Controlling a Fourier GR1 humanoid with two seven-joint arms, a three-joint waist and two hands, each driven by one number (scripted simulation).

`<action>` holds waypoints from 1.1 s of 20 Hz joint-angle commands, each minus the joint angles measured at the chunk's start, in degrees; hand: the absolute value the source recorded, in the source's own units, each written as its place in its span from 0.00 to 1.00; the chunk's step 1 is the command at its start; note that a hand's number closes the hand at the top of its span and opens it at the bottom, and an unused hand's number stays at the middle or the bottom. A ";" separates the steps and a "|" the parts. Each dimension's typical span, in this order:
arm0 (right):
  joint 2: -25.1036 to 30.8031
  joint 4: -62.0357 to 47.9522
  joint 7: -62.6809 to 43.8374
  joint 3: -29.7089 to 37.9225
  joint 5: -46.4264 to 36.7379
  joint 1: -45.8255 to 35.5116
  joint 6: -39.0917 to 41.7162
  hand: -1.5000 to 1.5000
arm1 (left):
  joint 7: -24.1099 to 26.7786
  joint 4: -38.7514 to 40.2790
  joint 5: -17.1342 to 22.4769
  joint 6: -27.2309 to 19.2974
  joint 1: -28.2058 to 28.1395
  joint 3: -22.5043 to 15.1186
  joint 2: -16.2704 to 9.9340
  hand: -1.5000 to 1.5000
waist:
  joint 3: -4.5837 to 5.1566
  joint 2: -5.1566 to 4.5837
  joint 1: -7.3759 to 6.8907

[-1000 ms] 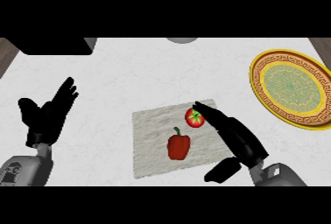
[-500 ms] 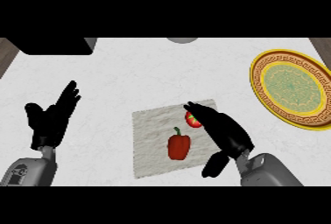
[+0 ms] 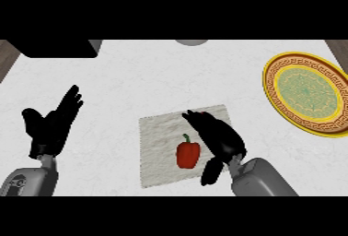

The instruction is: Pick the bell pepper from the placemat and place it in the plate

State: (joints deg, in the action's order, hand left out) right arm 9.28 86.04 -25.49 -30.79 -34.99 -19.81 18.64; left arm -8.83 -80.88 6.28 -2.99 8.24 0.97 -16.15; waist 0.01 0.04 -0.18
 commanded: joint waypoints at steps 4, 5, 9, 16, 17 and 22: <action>-6.15 -7.45 1.55 -0.30 -7.56 -1.29 -1.38 0.00 | -0.16 -0.52 -3.03 -0.93 0.20 -0.77 3.37 0.50 | -0.02 -0.05 -0.04; -5.05 -9.21 3.41 3.46 -6.15 -2.91 1.24 0.00 | 0.91 1.82 -1.18 2.05 1.24 1.78 1.68 0.50 | -0.01 -0.07 0.01; -7.45 -11.69 2.58 3.40 -10.06 -4.40 1.84 0.00 | 1.28 1.21 -3.33 1.59 0.46 1.86 2.03 0.50 | -0.01 -0.06 -0.05; -6.49 -12.54 9.83 -0.28 -9.49 -0.53 4.81 1.00 | -3.22 -4.52 -4.71 -1.04 -0.79 -0.29 4.59 0.50 | -0.04 -0.03 -0.25; -8.23 -10.91 7.98 -0.58 -10.75 -2.64 6.38 1.00 | -1.60 0.99 -2.86 1.50 2.90 2.61 2.93 0.50 | -0.01 -0.07 0.08; -9.17 -13.60 9.78 -2.63 -11.13 -0.97 0.71 1.00 | -0.04 2.50 -5.79 -0.56 3.63 0.94 5.60 0.50 | -0.02 -0.11 0.01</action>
State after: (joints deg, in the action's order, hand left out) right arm 1.92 76.59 -16.58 -31.39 -47.09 -21.79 22.37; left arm -9.65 -80.21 2.00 -2.41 10.12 2.46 -12.06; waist 0.26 0.78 -0.08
